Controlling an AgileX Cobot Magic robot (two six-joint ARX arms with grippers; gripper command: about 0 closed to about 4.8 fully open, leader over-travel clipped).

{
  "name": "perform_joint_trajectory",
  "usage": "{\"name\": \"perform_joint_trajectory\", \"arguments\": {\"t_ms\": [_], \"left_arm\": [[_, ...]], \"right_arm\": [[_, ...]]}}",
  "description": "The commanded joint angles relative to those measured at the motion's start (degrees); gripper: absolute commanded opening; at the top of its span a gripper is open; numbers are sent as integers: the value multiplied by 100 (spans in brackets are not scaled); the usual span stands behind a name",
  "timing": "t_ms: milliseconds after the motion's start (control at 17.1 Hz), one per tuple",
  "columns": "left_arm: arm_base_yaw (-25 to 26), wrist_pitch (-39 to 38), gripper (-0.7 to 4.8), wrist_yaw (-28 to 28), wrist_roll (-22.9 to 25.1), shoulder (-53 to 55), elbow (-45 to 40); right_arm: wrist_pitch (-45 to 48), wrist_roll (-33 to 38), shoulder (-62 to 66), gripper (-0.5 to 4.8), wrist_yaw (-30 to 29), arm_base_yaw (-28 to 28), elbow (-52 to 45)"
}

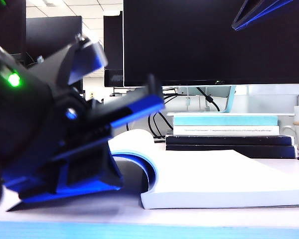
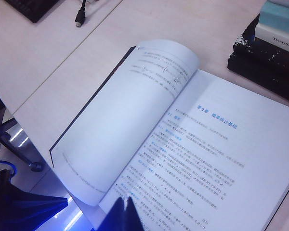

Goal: Close the book.

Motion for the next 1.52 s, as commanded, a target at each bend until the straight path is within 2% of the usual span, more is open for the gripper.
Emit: {"name": "perform_joint_trajectory", "arguments": {"t_ms": [58, 292, 526, 643, 819, 877, 936, 1053, 1111, 1228, 1287, 1345, 1404, 1521], "left_arm": [[9, 181, -5, -431, -249, 101, 13], [214, 181, -5, -667, -254, 101, 15], [977, 544, -5, -415, -170, 96, 15], [1231, 1038, -5, -210, 273, 96, 17], [1532, 2474, -5, 682, 1705, 96, 116], [1541, 2675, -5, 922, 2162, 96, 278], [1541, 2723, -5, 1078, 2376, 96, 387], [1543, 2717, -5, 1906, 3104, 96, 743], [1565, 2726, -5, 2354, 3246, 96, 868], [1895, 2323, -5, 3722, 3220, 96, 1099], [2157, 1733, -5, 4284, 3178, 74, 1226], [2428, 1117, -5, 4273, 3158, -37, 1300], [2568, 901, -5, 4048, 3174, -144, 1300], [2964, 581, -5, 4037, 3320, -531, 1300]], "right_arm": [[39, -17, -9, -2, -37, 0, 13], [-11, -20, -9, -2, -37, 2, 13], [-17, -22, -9, -2, -37, 0, 13], [-17, -22, -9, -2, -37, 0, 13], [-15, -22, -9, -2, -35, 0, 13], [-22, -22, -9, -2, -35, 0, 13], [-35, -22, -9, -2, -37, 2, 13], [-195, -22, 13, -2, -33, 0, 13], [-369, -35, 15, -2, -7, 0, 13], [-654, -166, 15, -2, 435, 0, 15], [-752, -168, 13, -2, 645, -2, 15], [-802, -173, 13, -2, 649, -2, 13], [-800, -173, 13, -2, 654, -2, 15], [-761, -173, 13, -2, 654, -2, 13]]}}
